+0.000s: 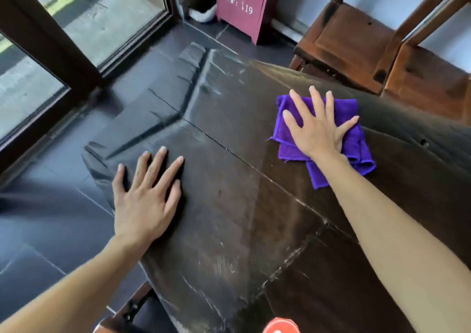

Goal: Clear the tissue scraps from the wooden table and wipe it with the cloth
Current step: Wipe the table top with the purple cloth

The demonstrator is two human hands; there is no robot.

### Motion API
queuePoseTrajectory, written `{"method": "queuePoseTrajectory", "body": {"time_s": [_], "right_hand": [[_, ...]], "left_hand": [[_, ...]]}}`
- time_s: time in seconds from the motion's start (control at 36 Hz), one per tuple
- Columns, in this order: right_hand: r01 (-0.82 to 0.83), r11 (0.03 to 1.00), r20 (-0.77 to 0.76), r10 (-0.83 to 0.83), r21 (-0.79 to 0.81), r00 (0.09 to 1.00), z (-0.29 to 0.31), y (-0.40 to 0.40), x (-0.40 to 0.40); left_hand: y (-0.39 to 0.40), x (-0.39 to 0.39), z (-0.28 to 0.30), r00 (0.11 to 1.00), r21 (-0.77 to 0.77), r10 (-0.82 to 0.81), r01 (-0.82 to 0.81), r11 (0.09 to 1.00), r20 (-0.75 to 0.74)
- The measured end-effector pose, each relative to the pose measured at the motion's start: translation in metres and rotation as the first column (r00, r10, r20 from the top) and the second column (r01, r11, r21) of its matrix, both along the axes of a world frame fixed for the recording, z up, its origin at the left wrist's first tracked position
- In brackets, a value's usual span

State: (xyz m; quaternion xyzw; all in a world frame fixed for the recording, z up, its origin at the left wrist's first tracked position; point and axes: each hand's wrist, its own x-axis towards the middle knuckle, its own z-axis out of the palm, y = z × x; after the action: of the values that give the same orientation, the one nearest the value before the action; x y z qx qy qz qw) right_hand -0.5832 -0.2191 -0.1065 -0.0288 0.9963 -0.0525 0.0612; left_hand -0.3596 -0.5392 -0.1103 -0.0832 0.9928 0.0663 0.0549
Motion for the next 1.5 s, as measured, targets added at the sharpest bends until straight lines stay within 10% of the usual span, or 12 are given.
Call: {"method": "queuePoseTrajectory", "body": {"time_s": [0.25,0.58,0.75,1.08,1.25,1.5], "right_hand": [[0.264,0.964,-0.012,-0.264,0.014,0.965,0.003,-0.069,-0.079],[-0.189,0.982,-0.006,0.189,-0.016,0.982,0.001,-0.279,-0.07],[-0.345,0.939,-0.044,0.344,-0.005,0.938,0.003,-0.24,-0.048],[-0.045,0.997,-0.044,0.048,0.064,0.998,0.0,-0.066,-0.005],[0.065,0.997,0.001,-0.065,0.051,0.998,0.001,-0.101,0.046],[-0.26,0.965,0.023,0.261,-0.042,0.965,-0.004,-0.265,0.07]], "left_hand": [[-0.002,-0.001,-0.007,0.999,-0.025,-0.029,0.028,0.999,-0.038],[-0.004,-0.002,-0.008,0.997,-0.018,-0.04,0.039,0.999,-0.067],[-0.005,0.0,-0.009,0.996,-0.02,-0.042,0.04,0.999,-0.075],[-0.002,0.0,-0.005,0.998,0.021,-0.011,0.012,1.0,-0.058],[-0.008,0.002,-0.006,0.991,0.097,-0.016,0.029,0.995,-0.133],[-0.069,0.042,0.014,0.958,0.099,0.234,-0.219,0.971,-0.168]]}}
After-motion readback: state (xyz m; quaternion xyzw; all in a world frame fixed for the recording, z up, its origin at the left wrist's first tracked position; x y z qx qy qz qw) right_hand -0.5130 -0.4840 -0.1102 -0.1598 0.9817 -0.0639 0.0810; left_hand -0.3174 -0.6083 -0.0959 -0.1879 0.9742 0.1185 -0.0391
